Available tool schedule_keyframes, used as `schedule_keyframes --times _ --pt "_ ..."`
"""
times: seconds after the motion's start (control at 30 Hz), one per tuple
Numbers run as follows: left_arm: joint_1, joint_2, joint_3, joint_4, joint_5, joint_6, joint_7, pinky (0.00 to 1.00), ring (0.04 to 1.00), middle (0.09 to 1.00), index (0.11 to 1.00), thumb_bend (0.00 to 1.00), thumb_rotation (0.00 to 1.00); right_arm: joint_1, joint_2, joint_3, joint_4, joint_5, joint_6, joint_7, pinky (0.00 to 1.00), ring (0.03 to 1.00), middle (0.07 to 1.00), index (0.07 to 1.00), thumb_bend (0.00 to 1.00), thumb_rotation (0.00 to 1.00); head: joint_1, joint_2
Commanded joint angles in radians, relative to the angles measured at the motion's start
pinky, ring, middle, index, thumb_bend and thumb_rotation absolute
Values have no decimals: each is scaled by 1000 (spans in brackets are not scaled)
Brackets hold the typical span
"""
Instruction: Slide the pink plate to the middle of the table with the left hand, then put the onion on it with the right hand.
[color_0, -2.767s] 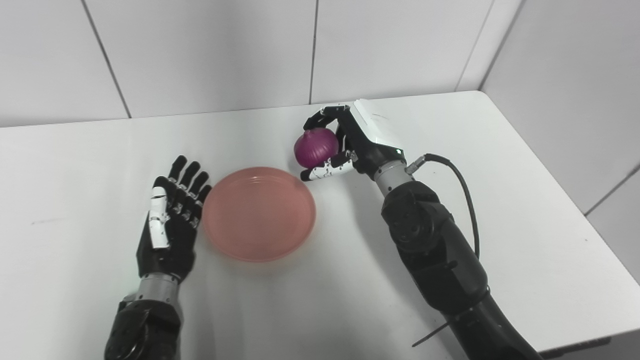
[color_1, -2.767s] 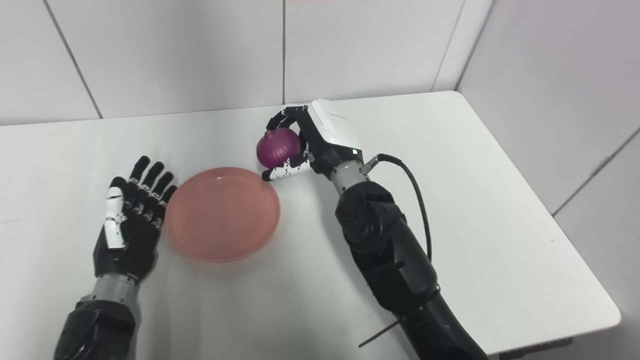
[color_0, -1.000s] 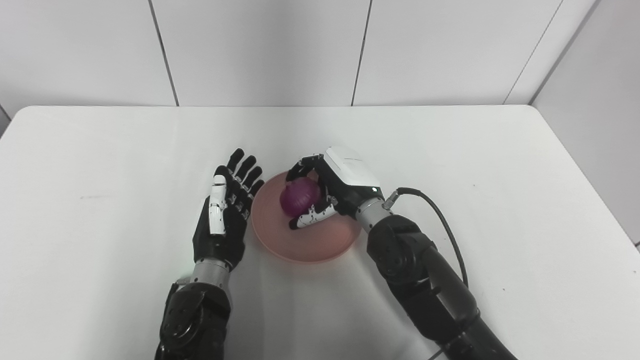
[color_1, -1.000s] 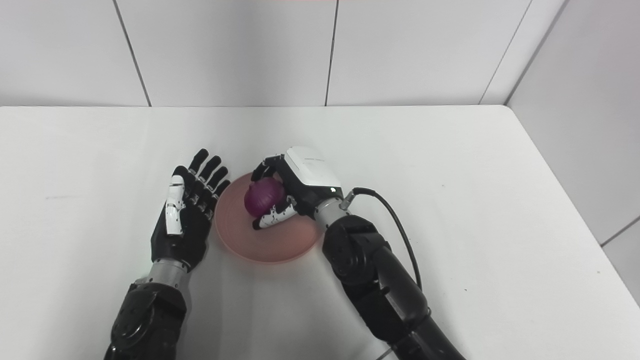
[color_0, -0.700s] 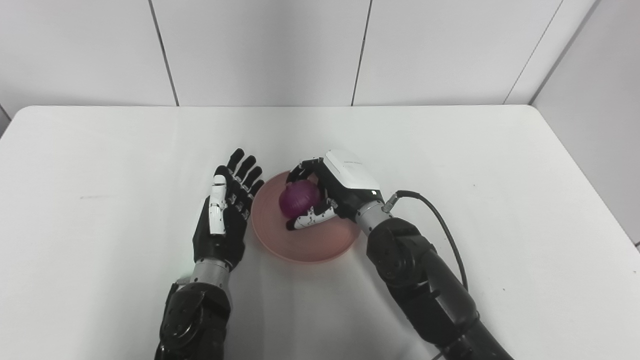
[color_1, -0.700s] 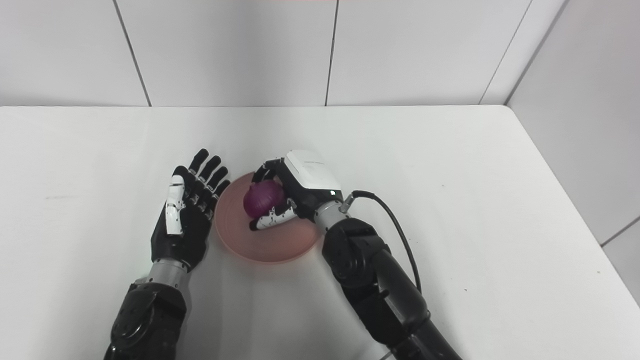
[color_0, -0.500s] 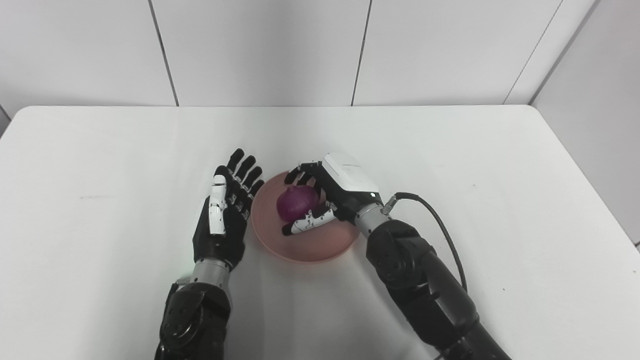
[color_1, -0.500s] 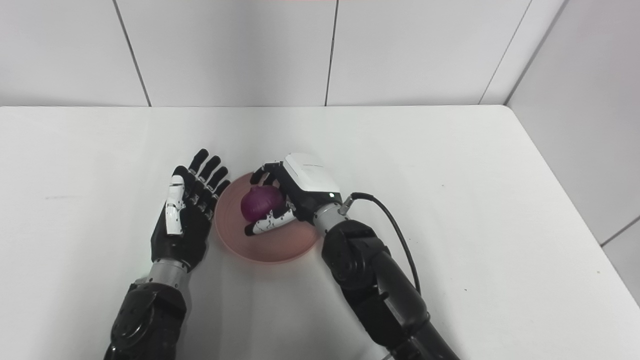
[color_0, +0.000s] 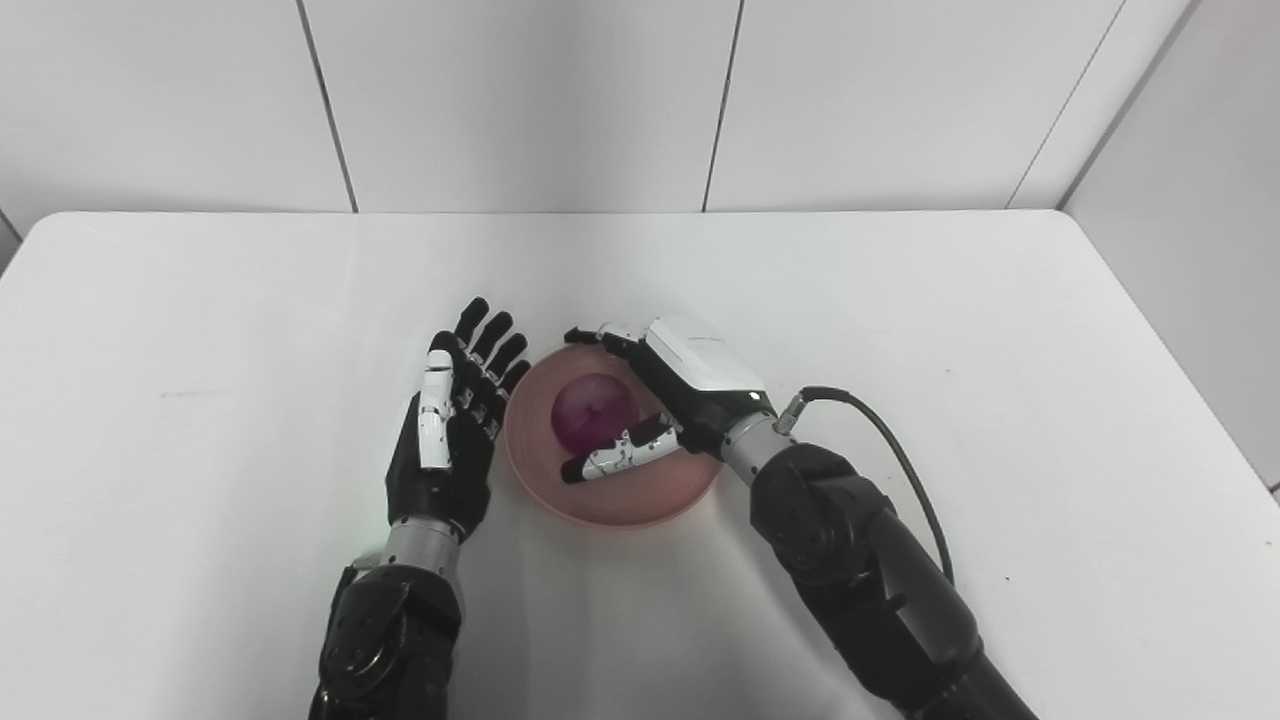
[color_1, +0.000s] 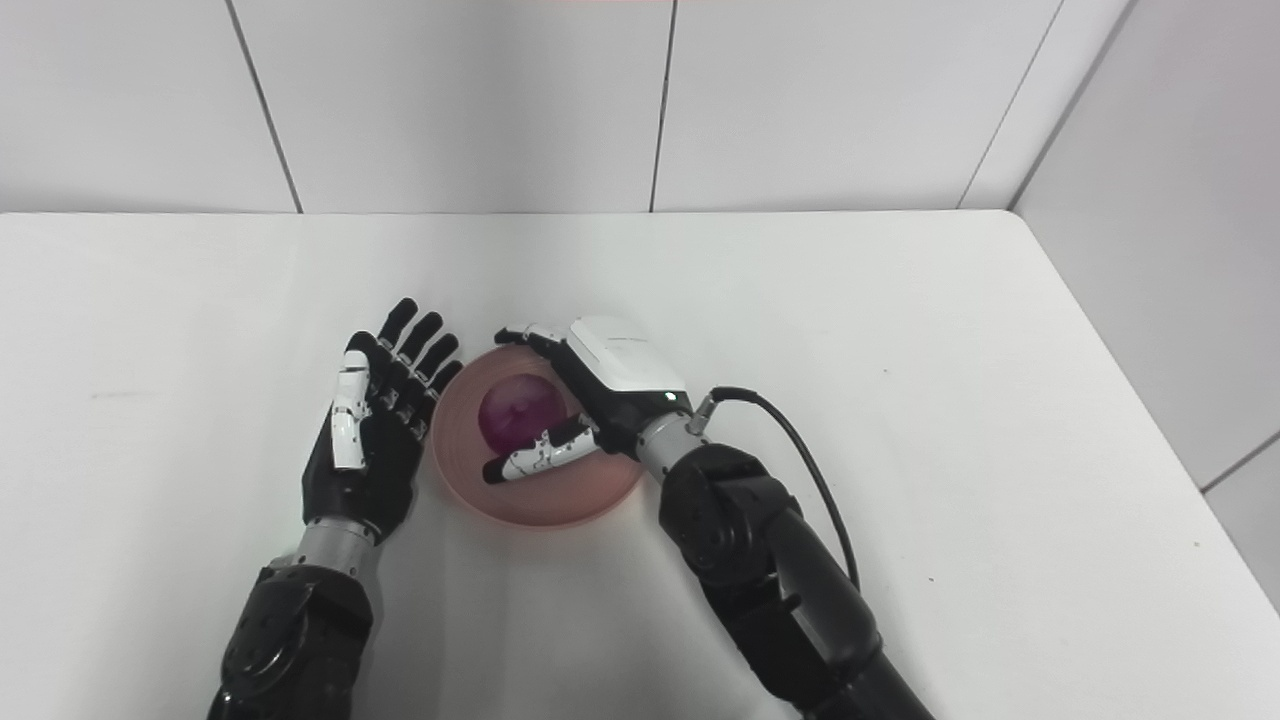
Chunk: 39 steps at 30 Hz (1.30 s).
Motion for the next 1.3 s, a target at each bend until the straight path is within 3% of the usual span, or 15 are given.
schedule_keyframes --times 0.0,0.13,0.33,0.47,0.63,0.8,1.0,1.1,1.2,1.27 --pt "17 -8 1 12 7 24 11 918 921 930 919 417 1000 -15 -11 -7 -40 -2 -50 -19 876 890 919 929 1000 533 -1 -1" --pt "17 -6 3 13 3 23 8 917 920 929 920 419 1000 -14 -25 -10 -47 -9 -59 -24 910 922 954 964 1000 594 -3 -1" --pt "17 -5 4 15 1 22 5 921 922 931 921 423 1000 -11 -30 -27 -45 -1 -60 -36 948 958 982 993 1000 606 -4 -1" --pt "14 -5 7 18 -3 27 6 922 923 931 921 425 1000 -3 -29 -52 -37 15 -92 -86 967 979 999 1000 1000 644 -5 -5" --pt "9 -5 14 31 -13 20 1 923 927 933 923 425 1000 15 -15 -118 -56 77 -118 -148 980 1000 1000 1000 1000 684 -11 -12" --pt "9 0 14 32 -6 16 0 923 927 932 924 418 1000 37 4 -188 -80 148 -132 -198 879 987 1000 1000 1000 752 -15 -18" --pt "4 10 25 54 -18 -1 -21 925 927 932 925 421 1000 73 25 -277 -108 258 -138 -247 864 969 1000 1000 1000 728 -17 -29" --pt "3 11 26 49 -19 3 -22 928 930 934 928 420 1000 103 49 -314 -114 312 -126 -264 793 961 1000 1000 999 736 -17 -31" --pt "3 12 28 47 -17 8 -21 930 932 936 930 423 1000 132 66 -334 -117 325 -122 -289 806 965 1000 1000 977 788 -18 -33" --pt "2 10 32 45 -19 13 -17 929 930 932 926 422 1000 151 78 -342 -120 316 -106 -305 845 954 1000 1000 967 884 -18 -33"
